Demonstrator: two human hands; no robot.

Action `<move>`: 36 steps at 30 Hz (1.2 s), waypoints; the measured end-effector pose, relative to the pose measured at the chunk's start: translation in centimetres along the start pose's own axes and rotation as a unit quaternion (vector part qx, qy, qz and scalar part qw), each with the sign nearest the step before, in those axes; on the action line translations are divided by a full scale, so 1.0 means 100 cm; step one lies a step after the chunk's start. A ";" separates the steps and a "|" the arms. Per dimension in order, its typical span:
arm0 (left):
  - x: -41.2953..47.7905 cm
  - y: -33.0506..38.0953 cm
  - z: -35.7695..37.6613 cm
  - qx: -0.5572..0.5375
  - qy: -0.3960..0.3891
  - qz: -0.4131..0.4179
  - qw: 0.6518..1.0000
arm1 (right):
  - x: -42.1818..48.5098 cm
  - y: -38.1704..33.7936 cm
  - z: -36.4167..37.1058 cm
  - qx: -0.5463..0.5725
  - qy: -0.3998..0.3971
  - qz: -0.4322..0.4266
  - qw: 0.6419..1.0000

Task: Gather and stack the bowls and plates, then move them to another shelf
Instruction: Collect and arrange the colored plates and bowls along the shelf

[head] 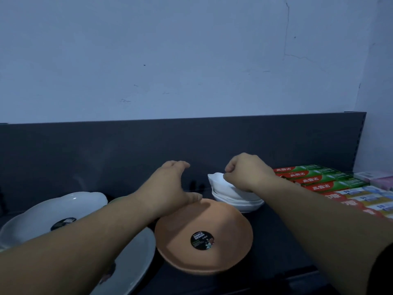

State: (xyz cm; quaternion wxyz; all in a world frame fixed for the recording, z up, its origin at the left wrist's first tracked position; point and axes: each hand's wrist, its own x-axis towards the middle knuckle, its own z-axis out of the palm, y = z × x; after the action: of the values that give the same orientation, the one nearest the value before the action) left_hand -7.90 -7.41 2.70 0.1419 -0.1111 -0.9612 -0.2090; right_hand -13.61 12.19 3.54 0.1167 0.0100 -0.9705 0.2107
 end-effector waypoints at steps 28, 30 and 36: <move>-0.055 -0.123 -0.054 0.078 -0.128 -0.053 0.987 | -0.062 -0.121 0.070 0.089 -0.112 -0.078 0.987; -0.054 -0.123 -0.055 0.078 -0.119 -0.046 0.989 | -0.063 -0.119 0.070 0.102 -0.097 -0.080 0.987; -0.061 -0.116 -0.067 0.052 -0.069 -0.014 0.996 | -0.077 -0.120 0.056 0.161 -0.032 -0.068 0.984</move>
State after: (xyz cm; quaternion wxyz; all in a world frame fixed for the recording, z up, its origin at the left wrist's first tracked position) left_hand -3.88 -21.60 2.33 0.0781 -0.1037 -0.9797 -0.1527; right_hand -6.56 -1.31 1.73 0.0962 0.1013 -0.9241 0.3556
